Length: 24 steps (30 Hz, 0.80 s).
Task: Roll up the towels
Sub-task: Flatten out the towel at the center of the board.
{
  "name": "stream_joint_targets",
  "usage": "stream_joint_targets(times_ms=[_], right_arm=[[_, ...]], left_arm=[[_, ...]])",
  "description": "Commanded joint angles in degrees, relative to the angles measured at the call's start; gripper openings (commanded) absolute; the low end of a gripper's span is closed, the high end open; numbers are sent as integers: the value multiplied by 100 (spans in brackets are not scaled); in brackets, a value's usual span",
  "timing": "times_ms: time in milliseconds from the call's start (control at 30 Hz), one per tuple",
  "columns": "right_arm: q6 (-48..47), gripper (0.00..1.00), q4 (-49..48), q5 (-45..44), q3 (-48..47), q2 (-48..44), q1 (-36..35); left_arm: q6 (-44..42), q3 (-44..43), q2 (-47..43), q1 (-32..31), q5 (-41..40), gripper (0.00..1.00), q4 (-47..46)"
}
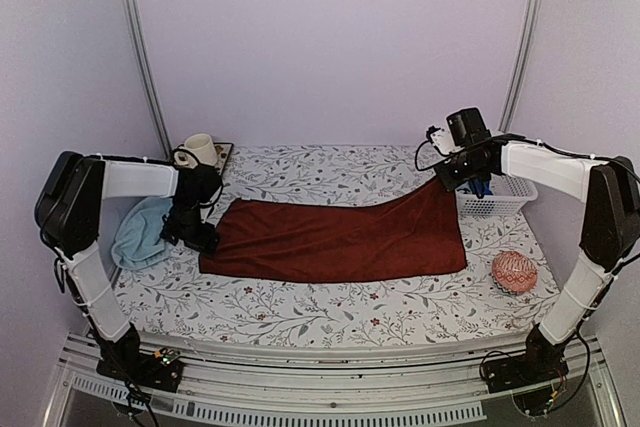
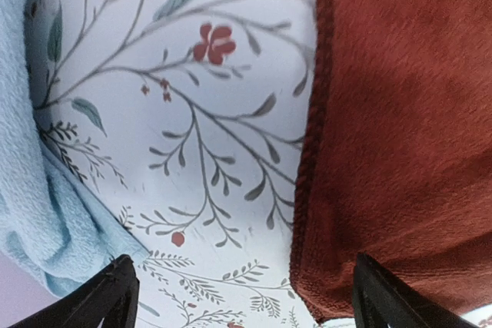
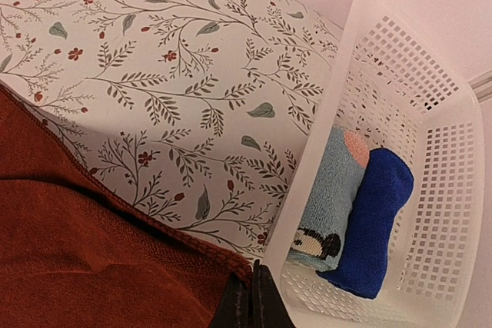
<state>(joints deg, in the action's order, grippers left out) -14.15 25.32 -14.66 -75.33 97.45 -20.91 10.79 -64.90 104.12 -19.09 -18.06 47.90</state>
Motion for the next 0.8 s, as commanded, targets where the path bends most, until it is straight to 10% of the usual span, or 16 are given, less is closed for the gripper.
stream_joint_targets(times_ms=[0,200,333,767], right_arm=[[14,2,157,-19,-112,-76,-45],[35,2,194,58,-232,18,-74],[-24,2,209,17,-262,7,-81],[-22,2,207,100,-348,92,-127]], left_arm=[[-44,-810,-244,292,623,97,-153],[131,-2971,1418,716,1876,95,-670],[105,-4367,2628,859,2512,75,-340],[-190,-4439,3104,977,3151,56,-456]])
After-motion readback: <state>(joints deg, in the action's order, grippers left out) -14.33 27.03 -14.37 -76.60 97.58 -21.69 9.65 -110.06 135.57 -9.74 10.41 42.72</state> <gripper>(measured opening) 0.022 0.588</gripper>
